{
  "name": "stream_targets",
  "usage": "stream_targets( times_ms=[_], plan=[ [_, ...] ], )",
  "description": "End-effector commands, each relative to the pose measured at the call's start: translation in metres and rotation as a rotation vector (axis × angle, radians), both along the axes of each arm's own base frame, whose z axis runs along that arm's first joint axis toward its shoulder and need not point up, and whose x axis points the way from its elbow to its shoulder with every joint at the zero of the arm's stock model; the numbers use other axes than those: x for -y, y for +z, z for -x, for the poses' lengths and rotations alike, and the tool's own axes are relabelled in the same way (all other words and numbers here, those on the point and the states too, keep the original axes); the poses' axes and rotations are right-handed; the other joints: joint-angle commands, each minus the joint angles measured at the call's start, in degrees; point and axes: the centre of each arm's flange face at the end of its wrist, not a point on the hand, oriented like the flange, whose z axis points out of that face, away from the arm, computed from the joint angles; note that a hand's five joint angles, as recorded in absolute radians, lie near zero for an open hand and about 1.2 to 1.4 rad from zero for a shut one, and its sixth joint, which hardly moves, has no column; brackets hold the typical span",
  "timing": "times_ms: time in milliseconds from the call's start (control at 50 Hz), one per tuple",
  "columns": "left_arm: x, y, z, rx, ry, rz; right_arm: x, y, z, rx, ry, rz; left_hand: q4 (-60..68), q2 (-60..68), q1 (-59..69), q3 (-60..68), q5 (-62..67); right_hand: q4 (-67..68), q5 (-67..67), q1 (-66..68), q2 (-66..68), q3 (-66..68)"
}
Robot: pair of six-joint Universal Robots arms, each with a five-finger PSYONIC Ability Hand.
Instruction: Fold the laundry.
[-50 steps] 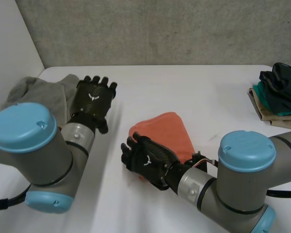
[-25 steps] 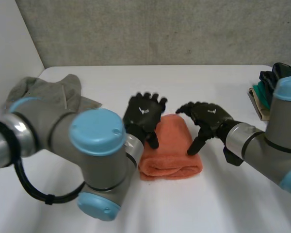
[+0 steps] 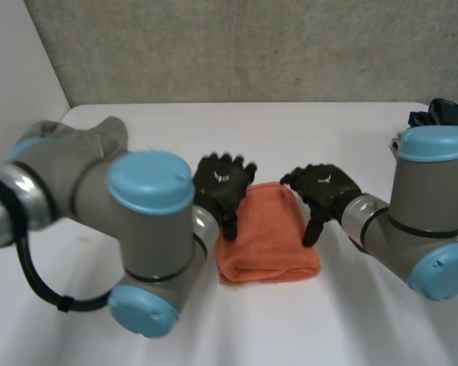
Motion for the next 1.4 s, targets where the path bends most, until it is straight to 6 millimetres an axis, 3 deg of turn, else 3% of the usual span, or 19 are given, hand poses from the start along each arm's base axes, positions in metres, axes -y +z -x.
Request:
stream_targets(
  times_ms=[20,80,180,260,340,440,600,800,860,940,960,1020,1100,1160,1300,1400],
  plan=[
    [0.008,0.064,-0.025,-0.113,-0.076,0.083,-0.031,0.033,0.007,0.049,0.037,0.154,1.8,1.8,2.4,1.4,0.6,-3.3,-3.6,2.0,-2.4,-2.1],
    [0.000,0.082,-0.030,-0.149,-0.180,0.099,-0.045,0.024,0.006,0.025,0.068,0.172,1.8,1.8,2.4,1.4,0.6,-3.3,-3.6,2.0,-2.4,-2.1],
    [-0.016,0.095,-0.034,-0.176,-0.337,0.102,-0.084,-0.007,-0.005,-0.064,0.185,0.195,1.8,1.8,2.4,1.4,0.6,-3.3,-3.6,2.0,-2.4,-2.1],
    [-0.022,0.100,-0.037,-0.187,-0.389,0.102,-0.093,-0.031,-0.011,-0.094,0.224,0.180,1.8,1.8,2.4,1.4,0.6,-3.3,-3.6,2.0,-2.4,-2.1],
    [-0.025,0.101,-0.037,-0.185,-0.395,0.100,-0.091,-0.050,-0.016,-0.102,0.234,0.171,1.6,1.6,2.3,1.2,0.5,-3.3,-3.6,2.0,-2.4,-2.1],
    [-0.026,0.102,-0.037,-0.187,-0.397,0.101,-0.082,-0.059,-0.021,-0.094,0.228,0.210,1.6,1.6,2.3,1.2,0.5,-3.3,-3.6,2.0,-2.4,-2.1],
    [-0.027,0.101,-0.037,-0.186,-0.395,0.099,-0.068,-0.064,-0.029,-0.071,0.223,0.253,1.4,1.5,2.1,1.1,0.3,-3.0,-3.4,2.3,-2.2,-1.8],
    [-0.027,0.098,-0.038,-0.182,-0.393,0.092,-0.056,-0.065,-0.037,-0.057,0.222,0.273,1.4,1.5,2.1,1.1,0.3,7.9,7.5,13.2,8.7,9.1],
    [-0.027,0.098,-0.038,-0.182,-0.393,0.092,-0.053,-0.063,-0.039,-0.046,0.219,0.273,1.4,1.5,2.1,1.1,0.3,14.3,13.9,19.6,15.1,15.5],
    [-0.027,0.098,-0.038,-0.183,-0.393,0.093,-0.048,-0.065,-0.042,-0.040,0.223,0.273,1.4,1.5,2.1,1.1,0.3,33.6,33.2,38.9,34.4,34.8],
    [-0.027,0.099,-0.038,-0.184,-0.393,0.095,-0.045,-0.066,-0.043,-0.039,0.220,0.272,1.4,1.5,2.1,1.1,0.3,46.6,46.3,51.9,47.5,47.8],
    [-0.027,0.098,-0.038,-0.183,-0.392,0.093,-0.041,-0.068,-0.044,-0.042,0.216,0.268,1.4,1.5,2.1,1.1,0.3,66.7,66.3,72.0,67.5,67.9],
    [-0.025,0.099,-0.039,-0.183,-0.386,0.095,-0.034,-0.061,-0.045,-0.039,0.205,0.274,1.4,1.5,2.1,1.1,0.3,66.7,66.4,72.0,67.6,67.9],
    [-0.024,0.100,-0.039,-0.183,-0.385,0.099,-0.014,-0.046,-0.037,-0.035,0.158,0.297,1.4,1.5,2.1,1.1,0.3,66.7,66.4,72.0,67.6,67.9],
    [-0.016,0.106,-0.045,-0.191,-0.358,0.123,0.044,0.023,-0.009,0.004,0.034,0.459,1.6,1.6,2.3,1.2,0.5,66.7,66.4,72.0,67.6,67.9],
    [-0.012,0.111,-0.049,-0.197,-0.340,0.134,0.088,0.088,0.013,0.060,-0.025,0.656,1.6,1.6,2.3,1.2,0.5,66.7,66.4,72.0,67.6,67.9]
  ],
)
